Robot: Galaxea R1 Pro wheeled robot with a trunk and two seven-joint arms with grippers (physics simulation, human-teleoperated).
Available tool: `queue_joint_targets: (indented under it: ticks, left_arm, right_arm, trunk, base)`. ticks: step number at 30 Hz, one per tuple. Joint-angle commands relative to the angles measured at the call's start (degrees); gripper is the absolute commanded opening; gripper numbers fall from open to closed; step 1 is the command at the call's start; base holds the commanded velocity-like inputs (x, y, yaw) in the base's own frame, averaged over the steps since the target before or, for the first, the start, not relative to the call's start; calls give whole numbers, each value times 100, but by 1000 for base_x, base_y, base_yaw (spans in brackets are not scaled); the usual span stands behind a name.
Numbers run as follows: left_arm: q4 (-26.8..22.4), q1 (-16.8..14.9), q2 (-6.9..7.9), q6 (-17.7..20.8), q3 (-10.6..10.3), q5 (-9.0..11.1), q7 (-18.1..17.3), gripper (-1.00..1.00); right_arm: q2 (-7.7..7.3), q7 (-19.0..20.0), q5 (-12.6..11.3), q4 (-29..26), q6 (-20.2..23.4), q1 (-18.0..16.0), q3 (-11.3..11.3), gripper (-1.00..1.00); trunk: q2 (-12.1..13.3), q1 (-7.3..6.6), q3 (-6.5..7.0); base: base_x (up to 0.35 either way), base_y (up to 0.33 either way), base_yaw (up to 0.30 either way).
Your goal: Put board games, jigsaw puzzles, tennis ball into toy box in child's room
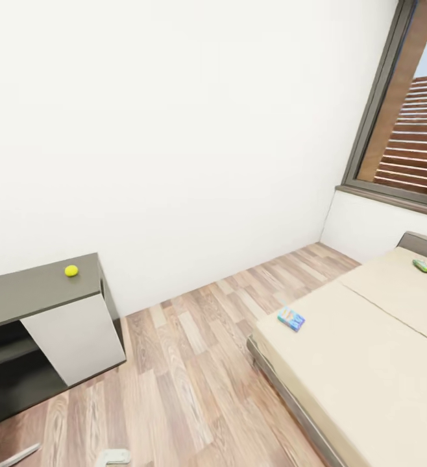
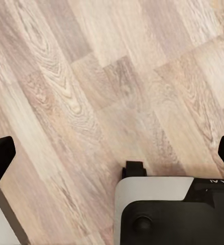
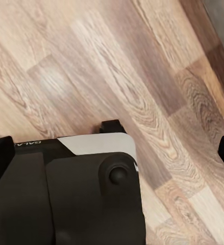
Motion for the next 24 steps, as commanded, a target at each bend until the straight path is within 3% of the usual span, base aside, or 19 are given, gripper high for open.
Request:
queue_joint_targets:
  ticks: [1, 24]
  left_arm:
    - [-15, 0, 1, 35, 3, -1, 9, 100]
    - [-15, 2, -3, -76, -5, 2, 9, 100]
  right_arm:
    - [4, -21, -22, -11, 25, -3, -14, 100]
    - [36, -16, -12, -11, 22, -3, -14, 100]
  trunk:
    - [-10, 6, -11]
    - [-10, 6, -11]
  base:
    - [295, 158, -196]
    - [288, 126, -31]
